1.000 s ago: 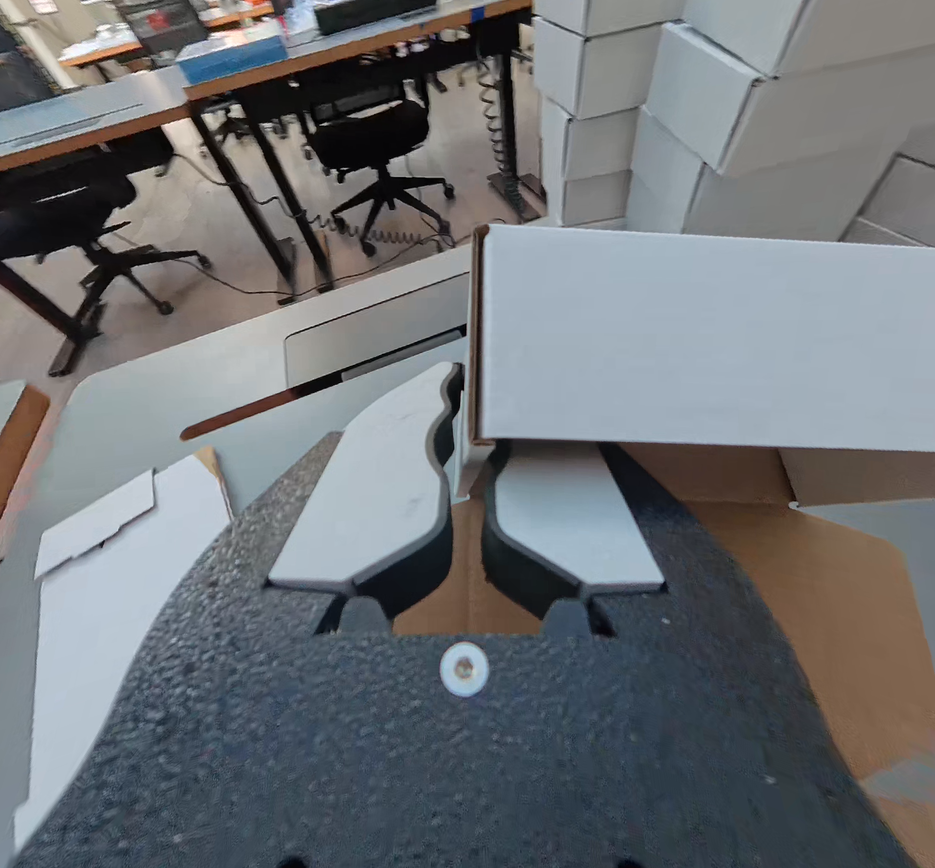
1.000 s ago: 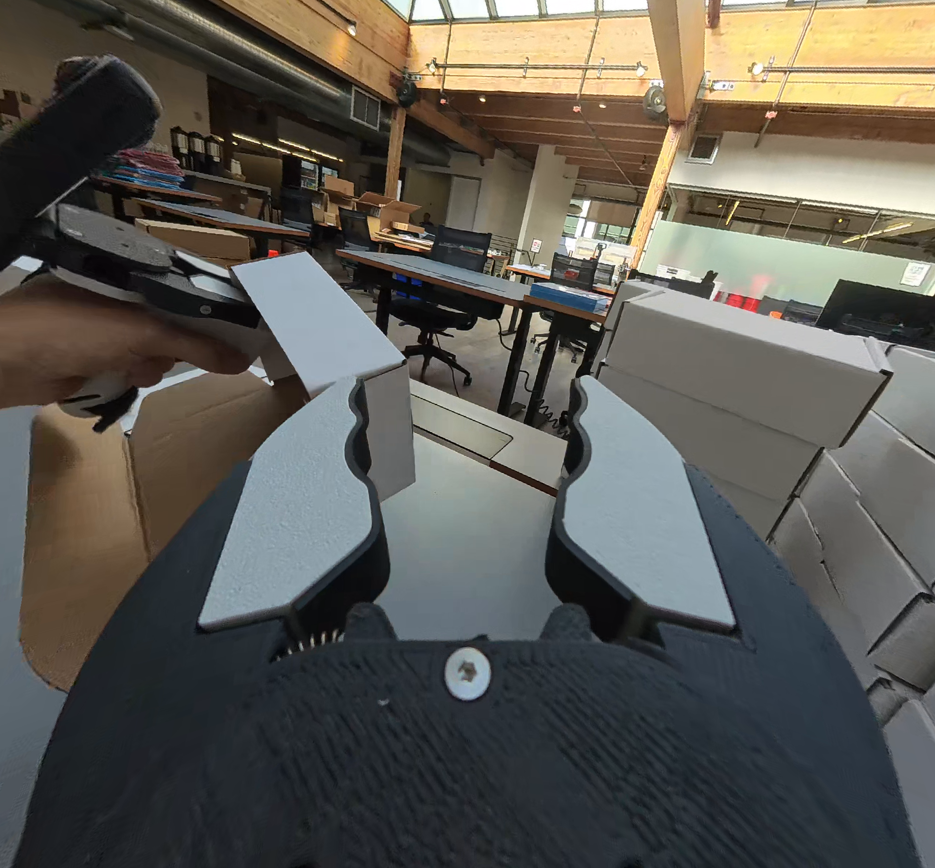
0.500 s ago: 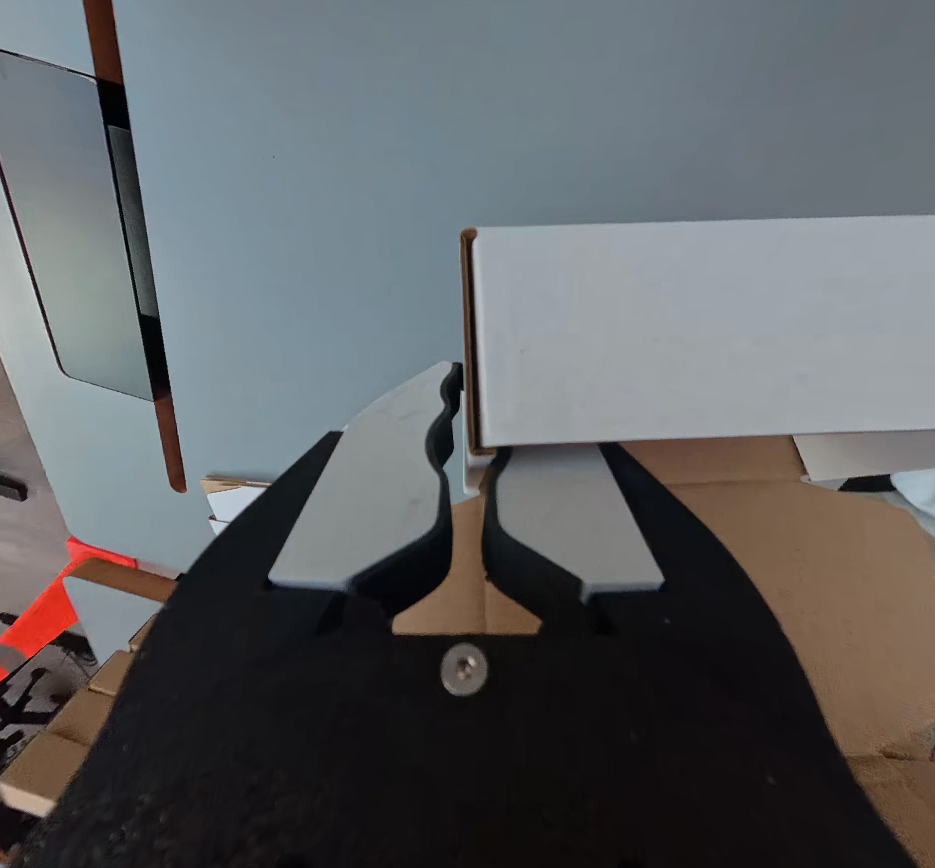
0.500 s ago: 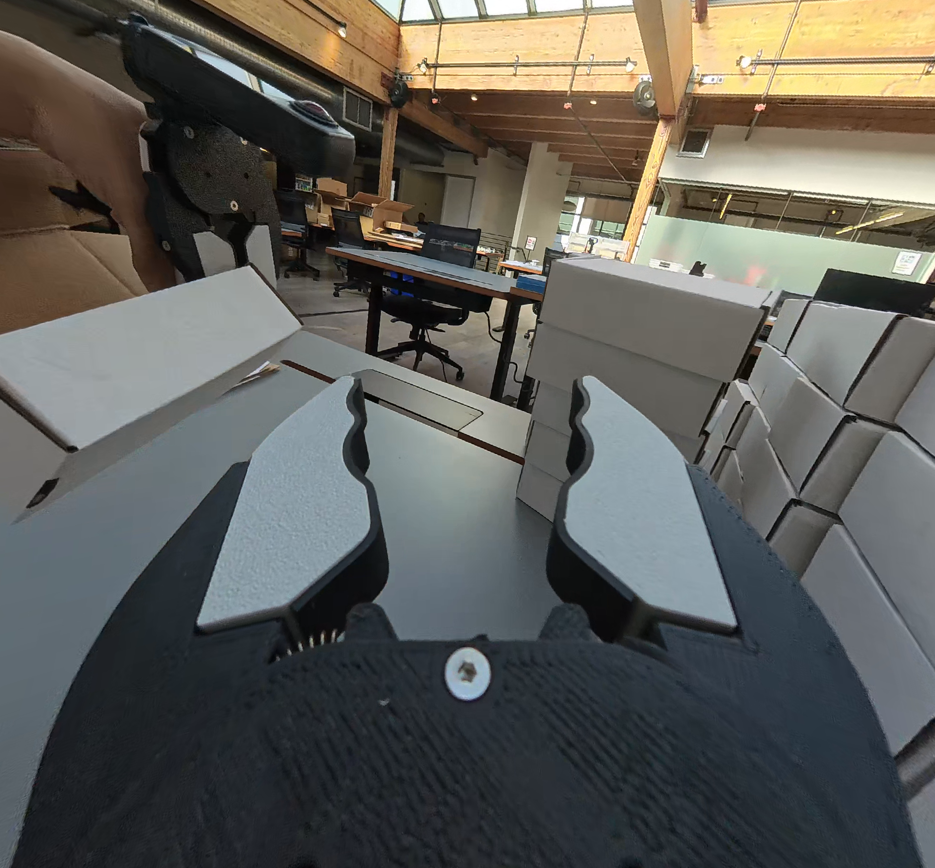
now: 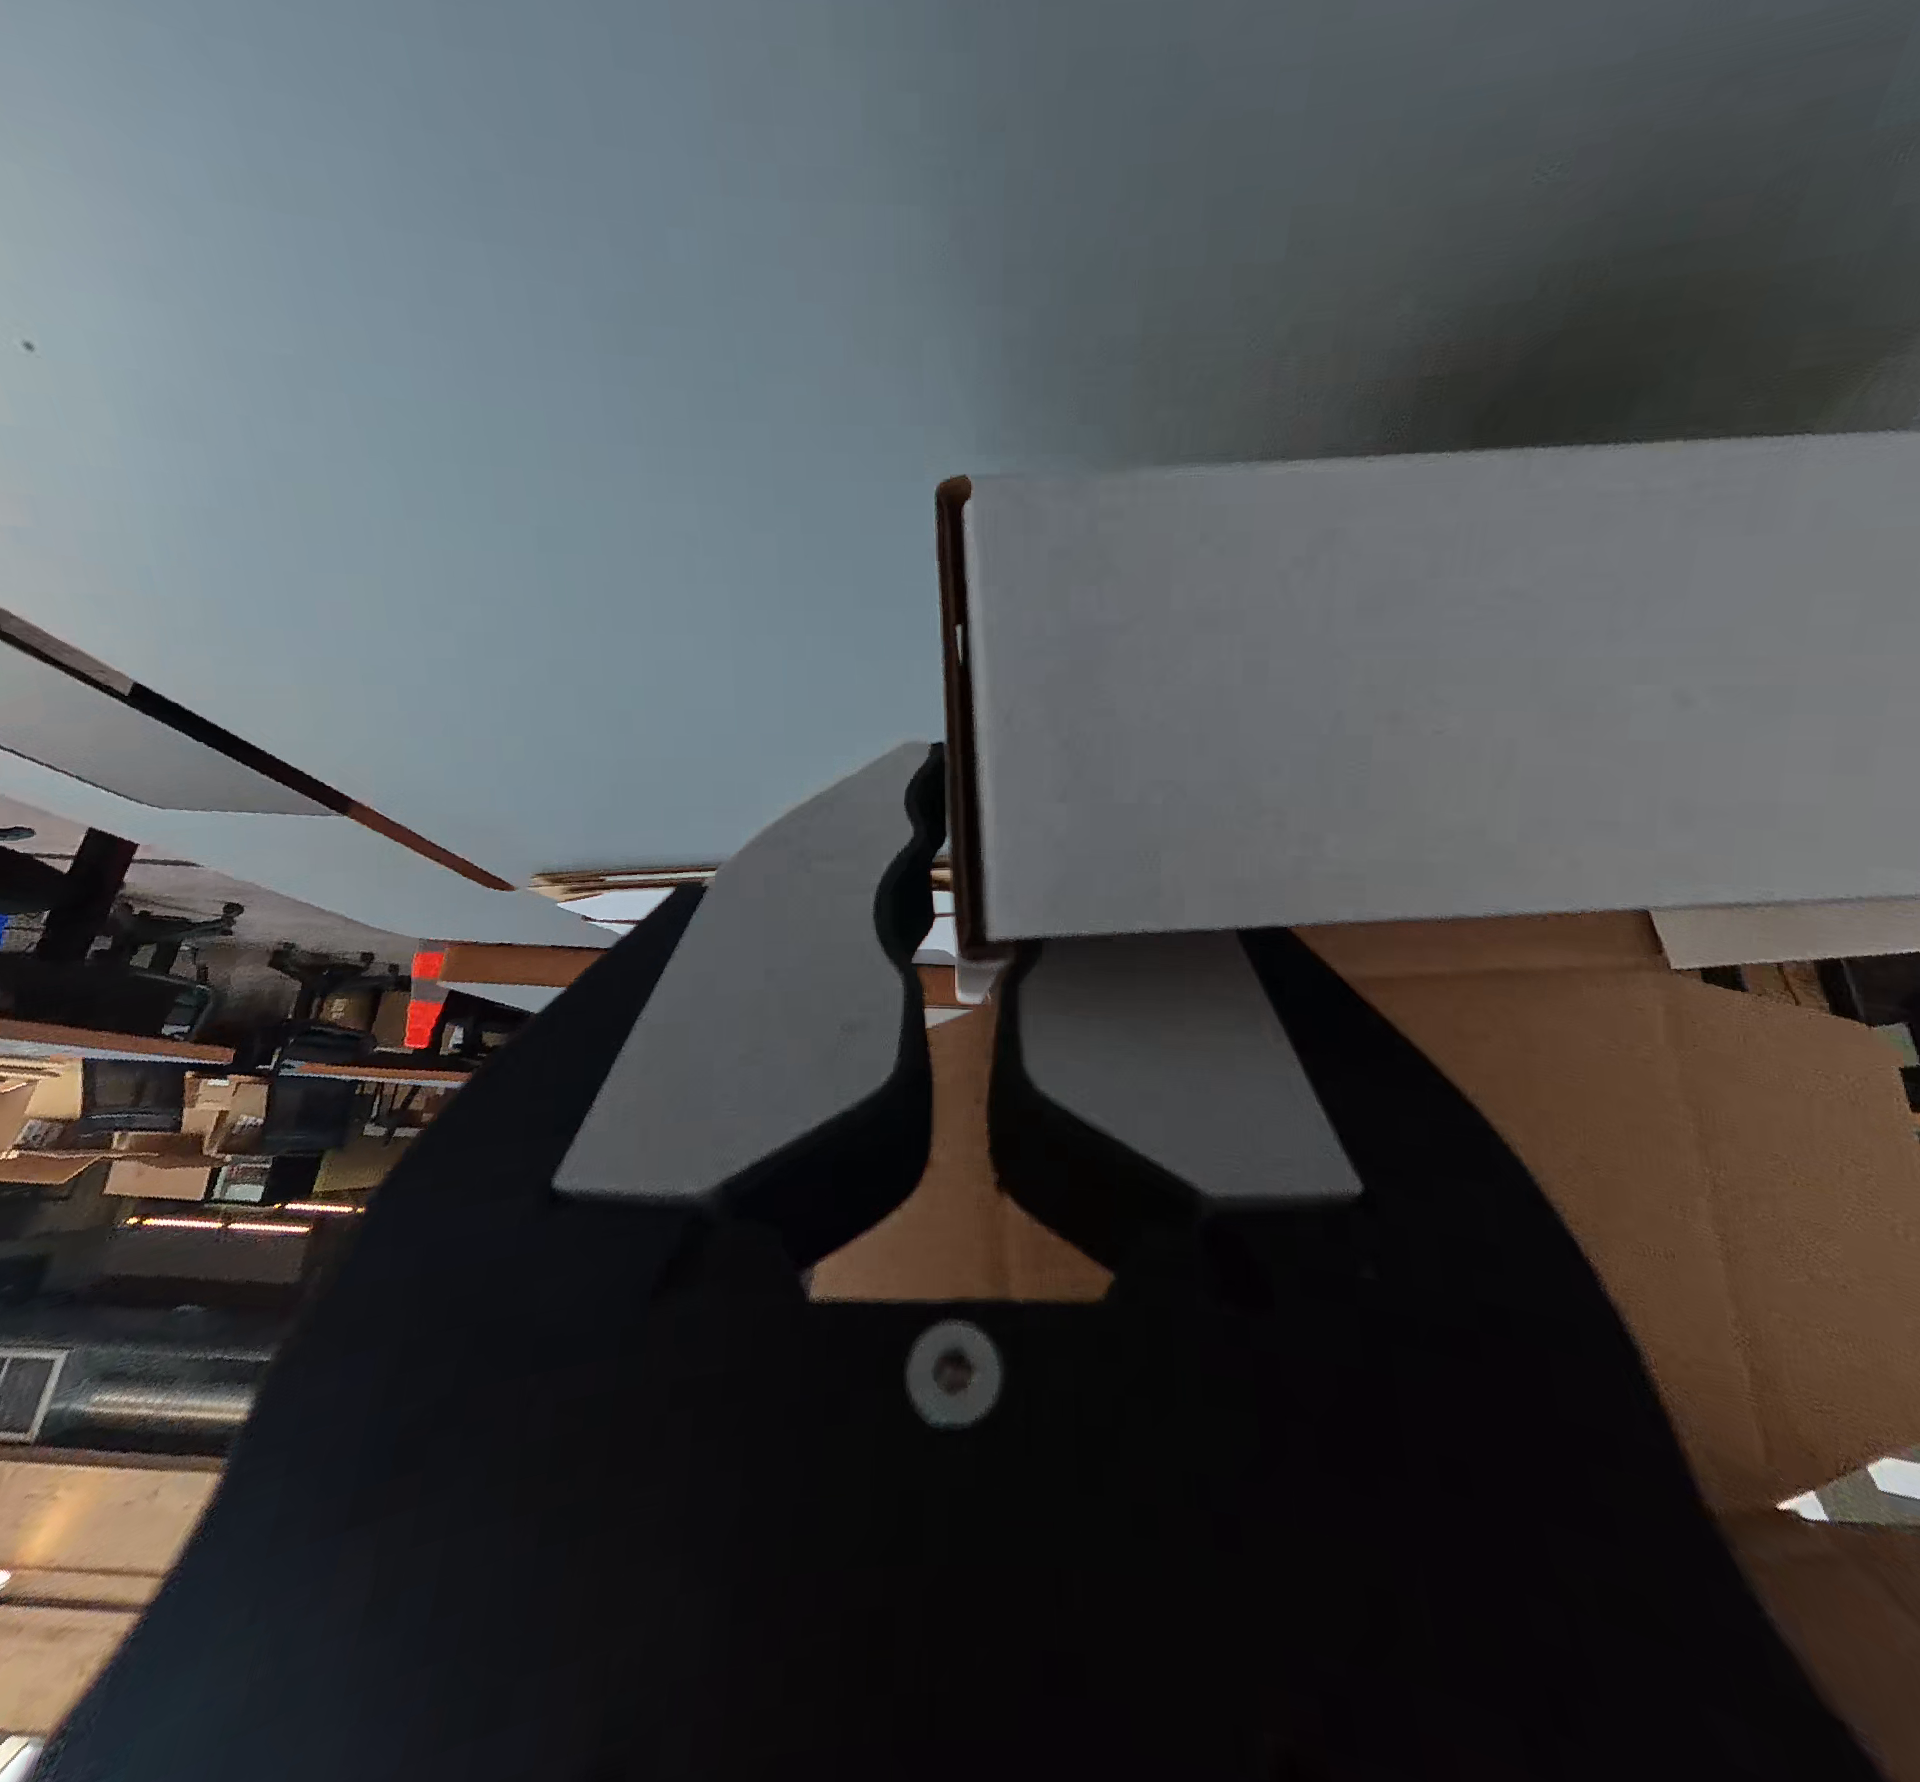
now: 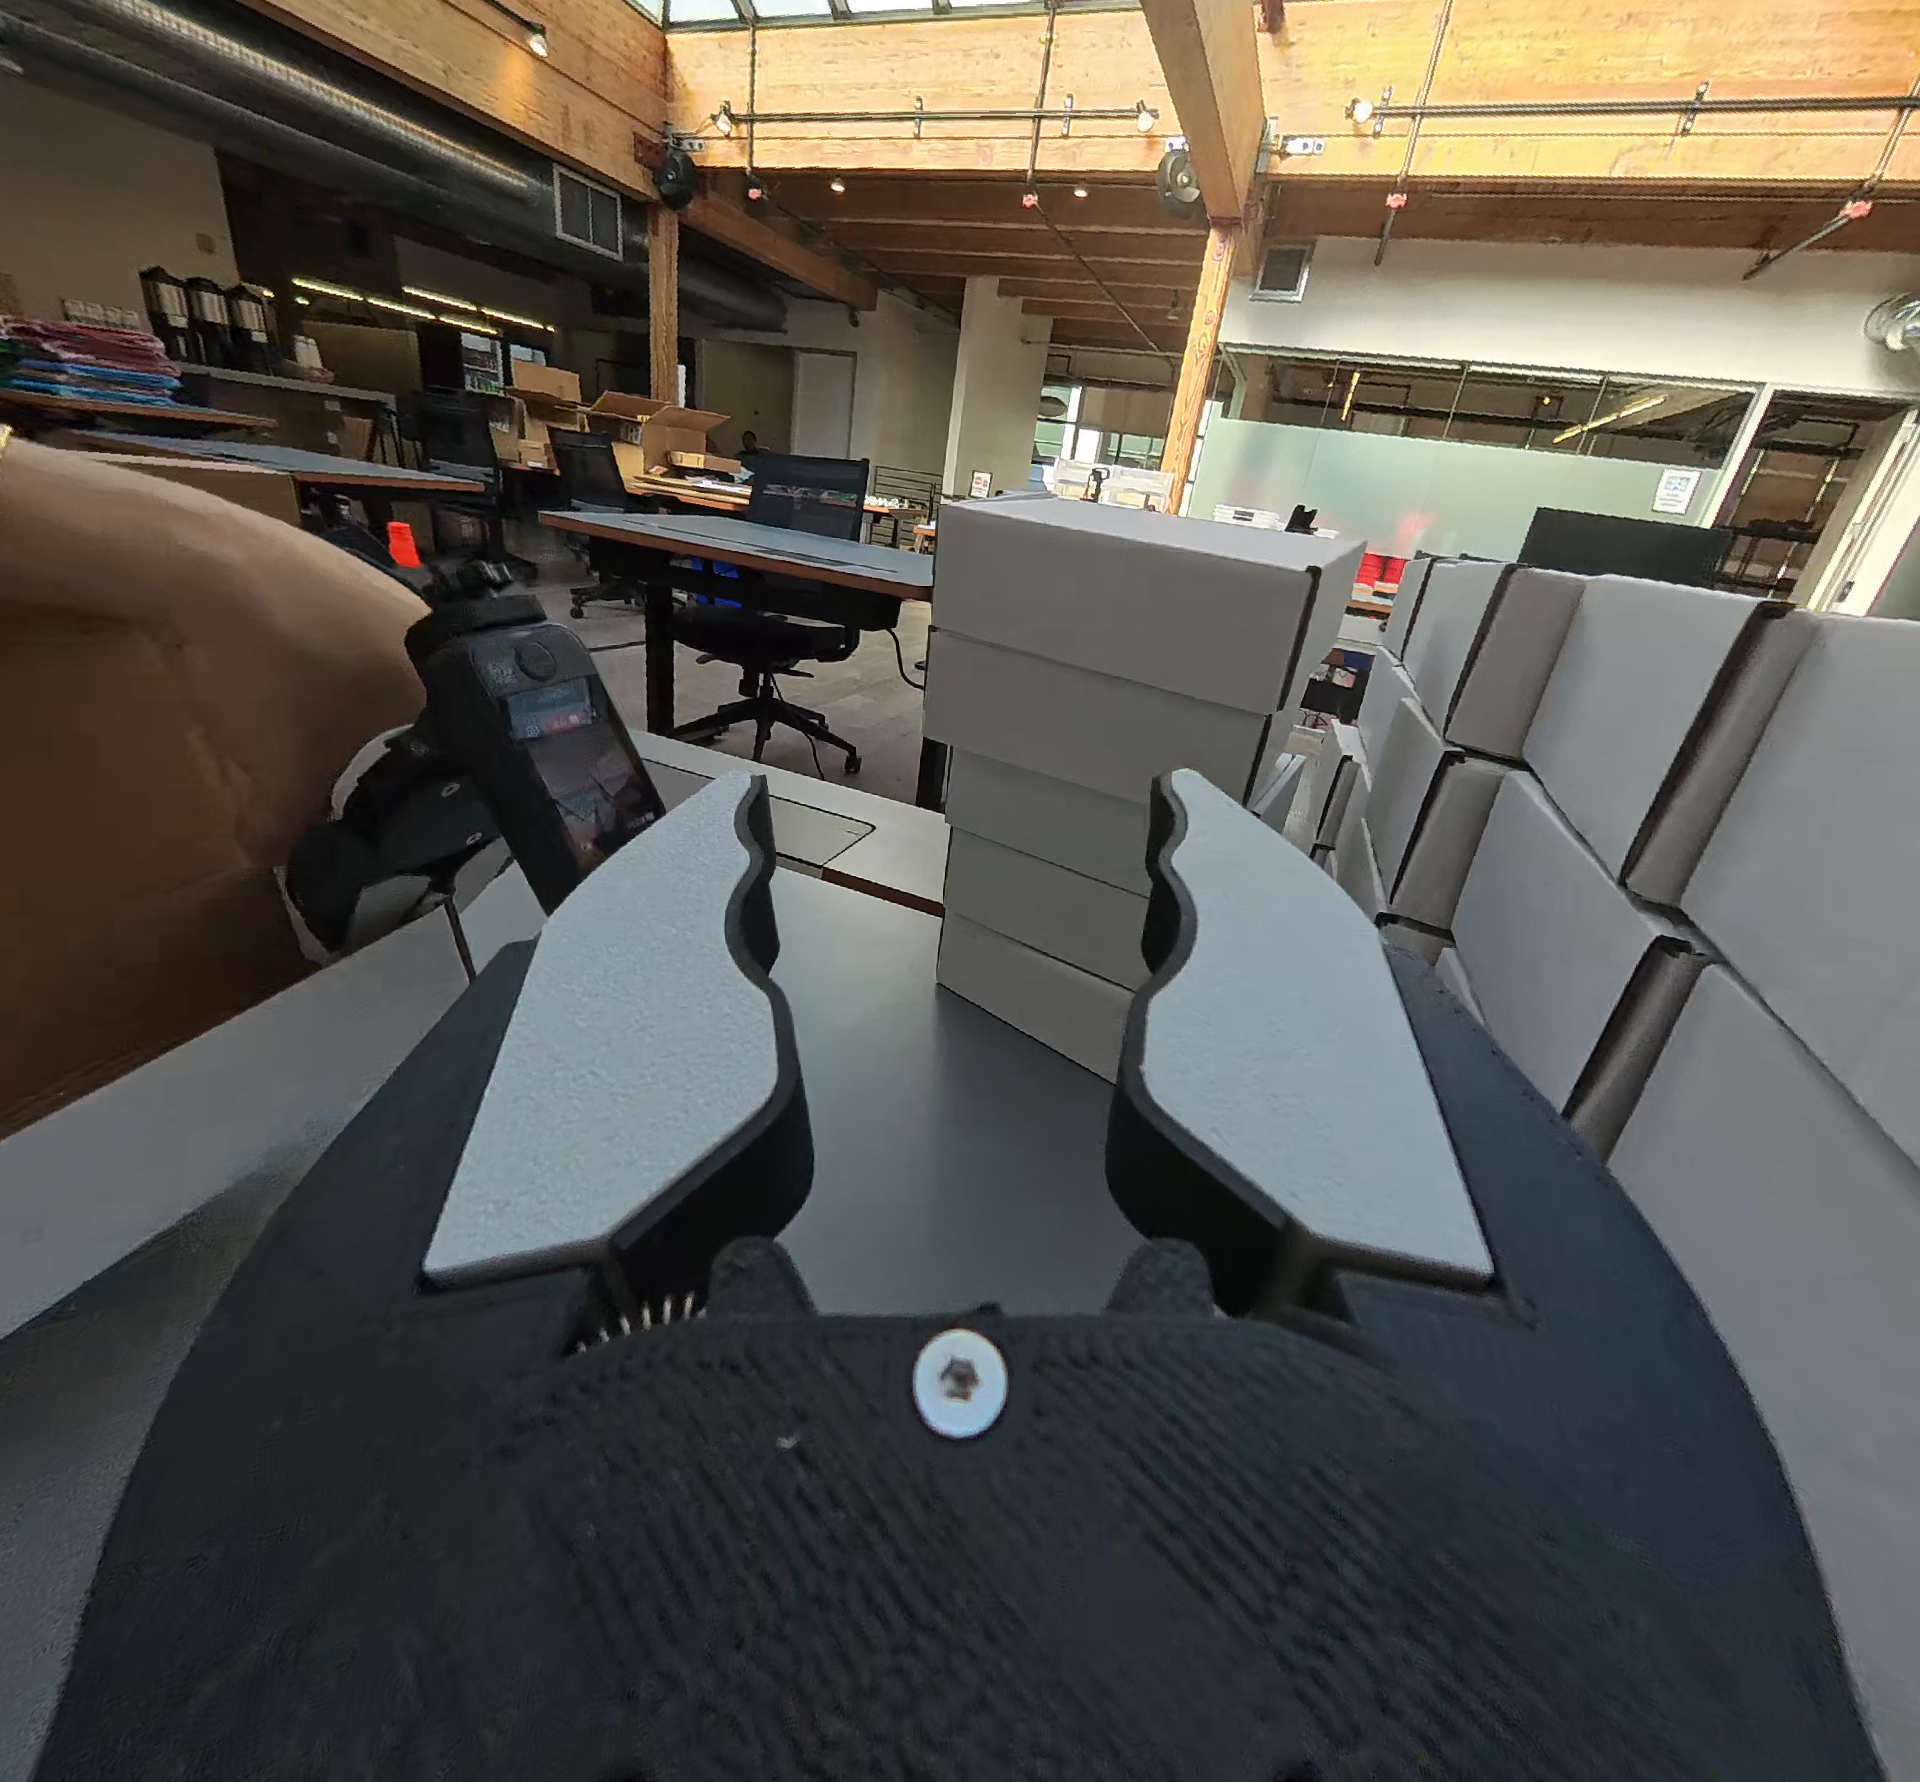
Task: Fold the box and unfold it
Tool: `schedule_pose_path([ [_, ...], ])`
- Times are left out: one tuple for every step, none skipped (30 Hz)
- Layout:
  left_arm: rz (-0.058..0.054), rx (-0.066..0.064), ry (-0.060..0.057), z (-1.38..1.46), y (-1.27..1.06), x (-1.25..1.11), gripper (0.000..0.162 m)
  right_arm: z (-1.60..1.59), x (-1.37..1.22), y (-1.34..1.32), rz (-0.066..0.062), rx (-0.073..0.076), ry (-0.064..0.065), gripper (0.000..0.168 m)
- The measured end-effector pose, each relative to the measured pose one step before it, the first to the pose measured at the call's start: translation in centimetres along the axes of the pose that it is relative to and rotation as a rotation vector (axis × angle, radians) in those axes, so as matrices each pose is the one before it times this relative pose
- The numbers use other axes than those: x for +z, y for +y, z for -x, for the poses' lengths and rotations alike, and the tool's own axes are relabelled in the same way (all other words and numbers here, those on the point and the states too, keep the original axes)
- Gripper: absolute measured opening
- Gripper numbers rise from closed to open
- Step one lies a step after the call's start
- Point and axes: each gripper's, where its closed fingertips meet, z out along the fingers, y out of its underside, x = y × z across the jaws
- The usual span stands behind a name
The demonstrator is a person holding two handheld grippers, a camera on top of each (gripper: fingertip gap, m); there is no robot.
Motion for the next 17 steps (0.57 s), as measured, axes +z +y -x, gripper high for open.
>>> schedule_pose_path([
  [0.0236, 0.0242, 0.006, -0.179, -0.462, 0.299, 0.006, -0.113, -0.096, -0.087, -0.0058, 0.0031, 0.0016, 0.068],
  [0.0216, 0.0242, 0.0081, -0.214, -0.46, 0.269, 0.006, -0.069, -0.064, -0.044, -0.0038, 0.0035, -0.0006, 0.068],
  [0.0218, 0.0224, 0.0044, -0.158, -0.428, 0.213, 0.006, -0.061, -0.035, 0.026, 0.0003, 0.0017, 0.0009, 0.067],
  [0.0171, 0.0166, 0.0008, -0.096, -0.471, 0.166, 0.006, -0.045, -0.009, 0.06, 0.0035, -0.0031, 0.0013, 0.067],
  [0.0119, 0.0136, 0.0027, -0.113, -0.485, 0.139, 0.006, -0.033, -0.013, 0.076, 0.0051, -0.0068, 0.0014, 0.067],
  [0.0048, 0.0122, 0.0058, -0.157, -0.543, 0.138, 0.006, -0.025, -0.004, 0.067, 0.0044, -0.007, 0.0014, 0.067],
  [0.0016, 0.009, 0.0102, -0.223, -0.545, 0.128, 0.006, 0.019, -0.013, 0.057, 0.003, -0.0048, -0.0018, 0.067],
  [-0.0002, 0.0108, 0.0094, -0.217, -0.522, 0.145, 0.006, -0.003, -0.02, 0.041, 0.0021, -0.0011, -0.0026, 0.067],
  [-0.0058, 0.0109, 0.0059, -0.19, -0.559, 0.142, 0.006, -0.045, -0.029, 0.03, 0.0019, 0.0008, -0.0006, 0.067],
  [-0.0064, 0.0055, 0.0045, -0.166, -0.545, 0.127, 0.006, -0.089, -0.036, 0.011, 0.0005, 0.0006, 0.0016, 0.067],
  [0.0194, 0.0026, -0.0061, -0.019, -0.094, 0.027, 0.006, -0.081, -0.039, -0.027, -0.0005, -0.0006, 0.0014, 0.067],
  [0.016, 0.0073, -0.0114, 0.019, -0.033, -0.025, 0.006, -0.091, -0.058, -0.01, 0.0001, -0.0022, 0.001, 0.066],
  [0.01, 0.0078, -0.0123, 0.013, -0.016, -0.02, 0.007, -0.102, -0.055, -0.01, 0.001, -0.0031, 0.0026, 0.066],
  [0.0035, -0.0004, -0.0085, -0.008, 0.001, -0.026, 0.007, -0.112, -0.054, 0.007, 0.0013, -0.0035, 0.0022, 0.066],
  [-0.0035, -0.0098, -0.005, -0.006, -0.026, -0.04, 0.008, -0.109, -0.049, 0.024, 0.0024, -0.0034, 0.0025, 0.066],
  [-0.0082, -0.0189, -0.0046, 0.017, -0.001, -0.083, 0.009, -0.102, -0.042, 0.043, 0.0038, -0.0047, 0.0023, 0.066],
  [-0.0104, -0.0172, -0.0041, -0.017, 0.015, -0.185, 0.011, -0.074, -0.051, 0.035, 0.0045, -0.0061, 0.002, 0.066],
])
